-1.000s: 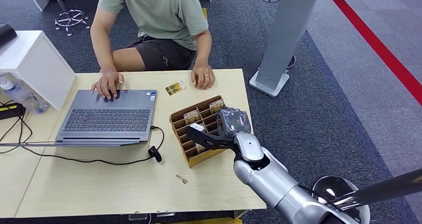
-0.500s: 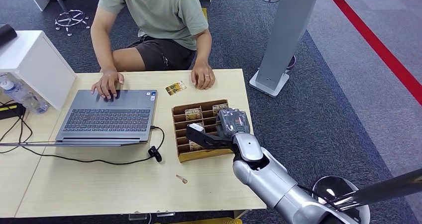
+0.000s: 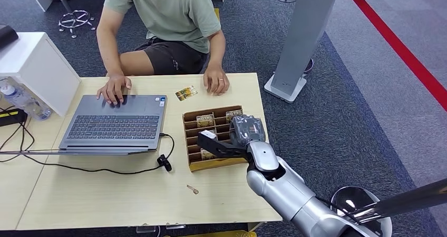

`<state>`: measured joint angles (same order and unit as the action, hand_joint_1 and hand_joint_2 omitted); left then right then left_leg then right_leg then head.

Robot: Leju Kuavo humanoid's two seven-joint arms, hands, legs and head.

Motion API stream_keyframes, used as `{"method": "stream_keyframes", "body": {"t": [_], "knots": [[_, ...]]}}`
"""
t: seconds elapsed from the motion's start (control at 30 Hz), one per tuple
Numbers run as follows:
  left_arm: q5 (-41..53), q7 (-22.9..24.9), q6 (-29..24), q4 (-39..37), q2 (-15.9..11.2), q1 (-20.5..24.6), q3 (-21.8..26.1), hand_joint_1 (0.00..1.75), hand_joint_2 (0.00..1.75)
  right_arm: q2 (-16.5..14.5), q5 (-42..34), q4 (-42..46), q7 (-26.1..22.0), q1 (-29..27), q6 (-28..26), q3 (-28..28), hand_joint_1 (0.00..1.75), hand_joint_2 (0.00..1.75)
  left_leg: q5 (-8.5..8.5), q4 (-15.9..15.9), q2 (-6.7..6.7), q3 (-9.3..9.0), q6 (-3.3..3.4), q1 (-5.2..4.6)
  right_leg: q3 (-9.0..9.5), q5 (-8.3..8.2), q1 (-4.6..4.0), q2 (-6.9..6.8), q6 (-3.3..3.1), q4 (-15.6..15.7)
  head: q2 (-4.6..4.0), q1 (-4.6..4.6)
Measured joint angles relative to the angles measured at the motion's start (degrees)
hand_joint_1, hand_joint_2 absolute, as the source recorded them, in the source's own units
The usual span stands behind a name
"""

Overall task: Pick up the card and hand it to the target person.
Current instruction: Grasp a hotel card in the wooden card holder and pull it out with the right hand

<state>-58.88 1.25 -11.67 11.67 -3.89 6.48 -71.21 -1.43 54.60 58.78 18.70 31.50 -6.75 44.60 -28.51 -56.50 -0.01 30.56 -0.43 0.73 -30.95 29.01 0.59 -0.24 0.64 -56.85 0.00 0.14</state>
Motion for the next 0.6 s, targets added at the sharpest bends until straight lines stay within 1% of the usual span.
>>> {"method": "stream_keyframes", "body": {"t": [0.2,0.4,0.6], "knots": [[-0.1,0.1,-0.1,0.0,0.0,0.0,0.0,0.00,1.75,0.9,1.0,4.1,1.0,-0.9,-0.1,-0.4,1.20,1.75,0.00,0.0,0.01,0.00,0.00,0.00,-0.01,0.00,0.00,0.01,0.00,0.0,0.00,0.02],[-0.5,0.1,-0.2,0.0,0.0,-0.1,0.1,0.00,1.75,2.0,3.3,13.1,2.3,-1.7,0.7,-1.4,1.20,1.75,0.00,0.0,0.02,0.00,0.00,0.00,-0.03,0.00,0.00,0.02,0.00,0.0,0.00,-0.03],[-0.5,0.0,-0.2,0.0,0.0,-0.1,0.1,0.00,1.75,3.3,4.1,21.8,2.5,-2.0,1.3,-2.1,1.20,1.75,0.00,0.0,0.02,0.00,0.00,0.00,-0.02,0.00,0.00,0.02,0.00,0.0,0.00,-0.01]]}}
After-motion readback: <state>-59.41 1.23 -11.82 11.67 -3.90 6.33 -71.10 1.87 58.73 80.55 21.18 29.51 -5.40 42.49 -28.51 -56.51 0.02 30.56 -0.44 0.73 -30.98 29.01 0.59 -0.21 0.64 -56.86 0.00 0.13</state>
